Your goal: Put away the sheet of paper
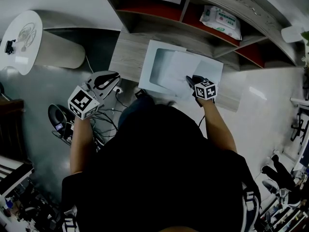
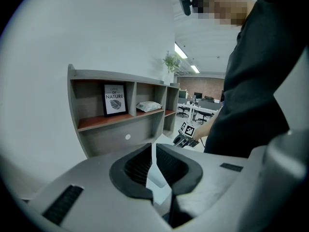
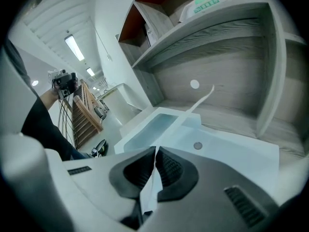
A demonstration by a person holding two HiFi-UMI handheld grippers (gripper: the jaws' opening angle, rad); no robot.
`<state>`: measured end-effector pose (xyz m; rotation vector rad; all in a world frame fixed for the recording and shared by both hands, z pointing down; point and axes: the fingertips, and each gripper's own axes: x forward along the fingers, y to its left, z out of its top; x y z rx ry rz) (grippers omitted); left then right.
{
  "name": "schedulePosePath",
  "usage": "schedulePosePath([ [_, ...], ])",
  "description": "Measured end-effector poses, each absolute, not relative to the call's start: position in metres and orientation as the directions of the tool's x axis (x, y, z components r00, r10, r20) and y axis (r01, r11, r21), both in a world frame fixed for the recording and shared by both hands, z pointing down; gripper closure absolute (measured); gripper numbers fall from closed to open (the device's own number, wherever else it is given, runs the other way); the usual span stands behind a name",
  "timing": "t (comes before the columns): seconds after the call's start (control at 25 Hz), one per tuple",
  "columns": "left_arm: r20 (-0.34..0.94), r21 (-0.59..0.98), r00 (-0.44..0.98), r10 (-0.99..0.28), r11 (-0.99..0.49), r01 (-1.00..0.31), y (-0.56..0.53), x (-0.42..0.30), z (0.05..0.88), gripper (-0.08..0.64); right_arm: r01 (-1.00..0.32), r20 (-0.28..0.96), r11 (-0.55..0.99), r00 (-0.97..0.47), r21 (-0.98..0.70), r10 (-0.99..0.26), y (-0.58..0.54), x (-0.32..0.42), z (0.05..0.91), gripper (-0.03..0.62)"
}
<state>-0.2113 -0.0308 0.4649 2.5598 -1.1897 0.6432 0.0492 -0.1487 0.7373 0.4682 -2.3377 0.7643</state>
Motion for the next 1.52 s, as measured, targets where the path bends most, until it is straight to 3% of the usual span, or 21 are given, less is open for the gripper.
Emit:
schedulePosePath([
  [1.52,0.523,0.059,0.543,-0.657,-0.608,-0.792,-0.043,-0.227,0.484,0.537,-0.621,0.734,0.608,-0.673,-0.495,-0.090,-0.178,0.072,0.809,0.578],
])
